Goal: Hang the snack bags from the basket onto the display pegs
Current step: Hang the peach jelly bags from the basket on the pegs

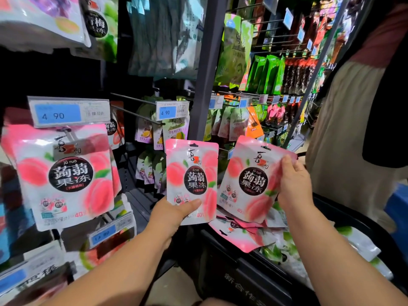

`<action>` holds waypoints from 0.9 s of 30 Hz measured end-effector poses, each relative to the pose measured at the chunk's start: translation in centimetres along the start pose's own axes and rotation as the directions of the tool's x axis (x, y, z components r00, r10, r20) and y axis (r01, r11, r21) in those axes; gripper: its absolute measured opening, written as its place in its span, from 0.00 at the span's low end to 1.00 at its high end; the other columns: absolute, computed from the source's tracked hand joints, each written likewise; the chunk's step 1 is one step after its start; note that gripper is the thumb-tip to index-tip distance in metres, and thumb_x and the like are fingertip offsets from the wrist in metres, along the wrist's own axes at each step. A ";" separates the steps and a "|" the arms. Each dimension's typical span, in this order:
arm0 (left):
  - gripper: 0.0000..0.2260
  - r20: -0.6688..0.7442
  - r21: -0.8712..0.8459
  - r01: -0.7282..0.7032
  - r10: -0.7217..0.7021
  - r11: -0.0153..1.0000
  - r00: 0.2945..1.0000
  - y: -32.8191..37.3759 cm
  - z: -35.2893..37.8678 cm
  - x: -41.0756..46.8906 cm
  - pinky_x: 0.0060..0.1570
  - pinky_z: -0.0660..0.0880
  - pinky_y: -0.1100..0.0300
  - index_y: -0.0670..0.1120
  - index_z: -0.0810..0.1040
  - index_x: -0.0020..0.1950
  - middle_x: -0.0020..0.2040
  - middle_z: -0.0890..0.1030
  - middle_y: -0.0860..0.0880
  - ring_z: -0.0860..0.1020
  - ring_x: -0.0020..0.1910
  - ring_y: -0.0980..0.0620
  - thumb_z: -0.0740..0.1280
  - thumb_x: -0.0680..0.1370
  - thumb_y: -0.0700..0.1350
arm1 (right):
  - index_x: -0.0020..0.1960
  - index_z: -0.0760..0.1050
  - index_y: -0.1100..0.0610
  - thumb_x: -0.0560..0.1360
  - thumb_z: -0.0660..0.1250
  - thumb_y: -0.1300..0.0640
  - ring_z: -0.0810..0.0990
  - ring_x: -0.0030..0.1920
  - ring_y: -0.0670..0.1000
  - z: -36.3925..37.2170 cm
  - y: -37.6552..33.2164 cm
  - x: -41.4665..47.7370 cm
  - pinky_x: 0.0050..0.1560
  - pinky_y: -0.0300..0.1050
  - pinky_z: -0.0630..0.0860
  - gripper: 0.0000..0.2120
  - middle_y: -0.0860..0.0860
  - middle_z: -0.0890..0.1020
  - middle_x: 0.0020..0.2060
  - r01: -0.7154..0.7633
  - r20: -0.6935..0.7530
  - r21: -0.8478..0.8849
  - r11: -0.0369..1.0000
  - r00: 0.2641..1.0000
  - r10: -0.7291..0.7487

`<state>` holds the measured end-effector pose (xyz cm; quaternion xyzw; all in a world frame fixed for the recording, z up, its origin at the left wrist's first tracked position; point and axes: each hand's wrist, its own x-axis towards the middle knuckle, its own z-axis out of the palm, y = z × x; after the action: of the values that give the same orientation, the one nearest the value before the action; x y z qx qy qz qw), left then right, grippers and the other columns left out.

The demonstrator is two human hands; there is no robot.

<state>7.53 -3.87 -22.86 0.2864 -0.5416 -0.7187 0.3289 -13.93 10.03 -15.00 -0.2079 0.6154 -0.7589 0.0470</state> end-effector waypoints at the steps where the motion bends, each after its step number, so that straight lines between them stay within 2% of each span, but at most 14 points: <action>1: 0.14 -0.003 0.006 -0.002 0.002 1.000 1.000 0.0 0.0 0.0 0.53 0.78 0.56 0.46 0.83 0.53 0.48 0.86 0.48 0.84 0.49 0.49 0.77 0.69 0.38 | 0.40 0.74 0.54 0.83 0.61 0.52 0.77 0.33 0.50 0.2 0.2 -0.3 0.39 0.47 0.75 0.14 0.51 0.78 0.33 -0.004 0.028 -0.042 0.999 1.000 0.005; 5: 0.13 0.001 0.012 0.002 -0.002 1.000 1.000 -0.1 0.1 -0.2 0.48 0.77 0.58 0.48 0.82 0.50 0.45 0.87 0.50 0.84 0.45 0.52 0.78 0.68 0.37 | 0.42 0.76 0.55 0.81 0.64 0.48 0.77 0.37 0.53 0.9 1.0 -1.9 0.40 0.51 0.74 0.13 0.53 0.80 0.36 0.046 0.125 -0.160 0.986 0.992 -0.026; 8: 0.13 0.018 0.006 0.010 -0.010 1.000 1.000 -0.2 0.2 -0.3 0.43 0.77 0.62 0.48 0.82 0.50 0.44 0.87 0.52 0.85 0.43 0.55 0.77 0.69 0.37 | 0.49 0.78 0.53 0.76 0.71 0.52 0.82 0.42 0.52 1.0 1.4 -3.0 0.41 0.47 0.79 0.05 0.51 0.84 0.41 0.035 0.187 -0.212 0.977 0.982 0.005; 10: 0.13 0.024 0.007 0.010 -0.011 1.000 1.000 -0.2 0.2 -0.2 0.42 0.77 0.63 0.47 0.82 0.51 0.45 0.87 0.52 0.85 0.43 0.55 0.77 0.70 0.37 | 0.54 0.77 0.51 0.71 0.77 0.55 0.83 0.46 0.52 0.8 2.5 -3.3 0.46 0.47 0.79 0.15 0.50 0.85 0.45 -0.021 0.211 -0.253 0.967 0.974 0.077; 12: 0.14 0.025 0.014 0.013 -0.013 1.000 1.000 -0.2 0.2 -0.2 0.47 0.78 0.59 0.46 0.82 0.53 0.47 0.86 0.51 0.85 0.47 0.53 0.77 0.70 0.37 | 0.59 0.76 0.53 0.66 0.81 0.55 0.84 0.48 0.55 0.5 3.6 -3.3 0.53 0.55 0.79 0.25 0.54 0.85 0.48 -0.082 0.236 -0.340 0.937 0.957 0.169; 13: 0.14 0.023 0.017 0.015 -0.016 1.000 1.000 -0.1 0.2 -0.2 0.49 0.78 0.57 0.46 0.82 0.54 0.47 0.86 0.50 0.84 0.48 0.51 0.77 0.70 0.37 | 0.56 0.76 0.56 0.64 0.81 0.57 0.84 0.44 0.57 0.4 4.2 -3.2 0.51 0.56 0.80 0.24 0.56 0.85 0.44 -0.119 0.261 -0.377 0.919 0.938 0.229; 14: 0.14 0.025 0.017 0.015 -0.016 1.000 1.000 0.0 0.1 -0.2 0.51 0.78 0.57 0.47 0.82 0.54 0.47 0.86 0.50 0.84 0.48 0.51 0.77 0.70 0.37 | 0.51 0.77 0.59 0.64 0.81 0.60 0.83 0.36 0.58 0.2 4.3 -3.4 0.43 0.55 0.80 0.19 0.57 0.84 0.37 -0.165 0.287 -0.403 0.900 0.911 0.296; 16: 0.13 0.017 0.018 0.009 -0.010 1.000 1.000 0.3 0.0 -0.3 0.49 0.78 0.58 0.47 0.83 0.53 0.46 0.87 0.51 0.85 0.47 0.52 0.77 0.70 0.38 | 0.42 0.75 0.61 0.66 0.79 0.65 0.75 0.25 0.53 0.0 4.6 -3.8 0.28 0.44 0.72 0.13 0.55 0.78 0.27 -0.239 0.337 -0.418 0.876 0.855 0.394; 18: 0.13 0.010 0.032 -0.005 0.004 0.999 1.000 0.9 -0.3 -0.5 0.49 0.78 0.58 0.47 0.83 0.53 0.46 0.87 0.51 0.84 0.47 0.52 0.77 0.70 0.38 | 0.38 0.76 0.60 0.67 0.79 0.65 0.76 0.26 0.49 0.1 4.8 -3.9 0.28 0.40 0.71 0.11 0.53 0.77 0.27 -0.212 0.323 -0.406 0.889 0.877 0.357; 20: 0.13 0.002 0.052 -0.028 0.028 0.998 1.000 1.8 -0.8 -0.5 0.48 0.78 0.59 0.46 0.83 0.53 0.46 0.86 0.51 0.84 0.48 0.51 0.77 0.70 0.39 | 0.36 0.76 0.59 0.67 0.79 0.64 0.80 0.32 0.50 0.4 4.4 -3.8 0.37 0.44 0.75 0.11 0.51 0.81 0.29 -0.154 0.272 -0.398 0.904 0.922 0.277; 22: 0.13 -0.024 0.070 -0.062 0.064 0.996 0.998 3.2 -1.3 -0.7 0.43 0.76 0.60 0.47 0.82 0.53 0.44 0.86 0.52 0.84 0.45 0.53 0.77 0.70 0.40 | 0.42 0.76 0.60 0.68 0.78 0.64 0.82 0.37 0.54 0.9 3.7 -3.8 0.42 0.52 0.78 0.11 0.52 0.83 0.32 -0.148 0.278 -0.336 0.930 0.928 0.248; 24: 0.12 -0.041 0.105 -0.076 0.081 0.992 0.996 4.4 -2.1 -0.6 0.43 0.76 0.58 0.48 0.82 0.52 0.44 0.86 0.52 0.83 0.44 0.53 0.78 0.70 0.43 | 0.52 0.72 0.62 0.69 0.77 0.66 0.81 0.39 0.56 1.4 2.9 -4.0 0.45 0.59 0.81 0.17 0.58 0.82 0.40 -0.169 0.318 -0.230 0.958 0.918 0.238; 25: 0.14 -0.043 0.122 -0.079 0.085 0.989 0.995 5.0 -2.5 -0.5 0.45 0.78 0.54 0.47 0.82 0.53 0.45 0.86 0.52 0.84 0.45 0.51 0.78 0.69 0.43 | 0.53 0.70 0.62 0.70 0.76 0.67 0.81 0.38 0.55 1.6 2.5 -4.0 0.42 0.57 0.82 0.18 0.61 0.81 0.42 -0.178 0.339 -0.187 0.966 0.911 0.234; 27: 0.16 -0.025 0.148 -0.111 0.115 0.983 0.993 6.3 -3.5 -0.6 0.53 0.79 0.48 0.48 0.82 0.53 0.46 0.86 0.51 0.84 0.48 0.47 0.80 0.68 0.44 | 0.52 0.69 0.61 0.71 0.74 0.69 0.78 0.31 0.49 2.3 1.9 -4.2 0.30 0.44 0.79 0.17 0.60 0.78 0.39 -0.165 0.382 -0.127 0.978 0.902 0.201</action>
<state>11.58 -6.70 -17.64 0.2907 -0.6027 -0.6521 0.3563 -9.59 8.85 -17.50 -0.2988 0.6443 -0.6651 0.2308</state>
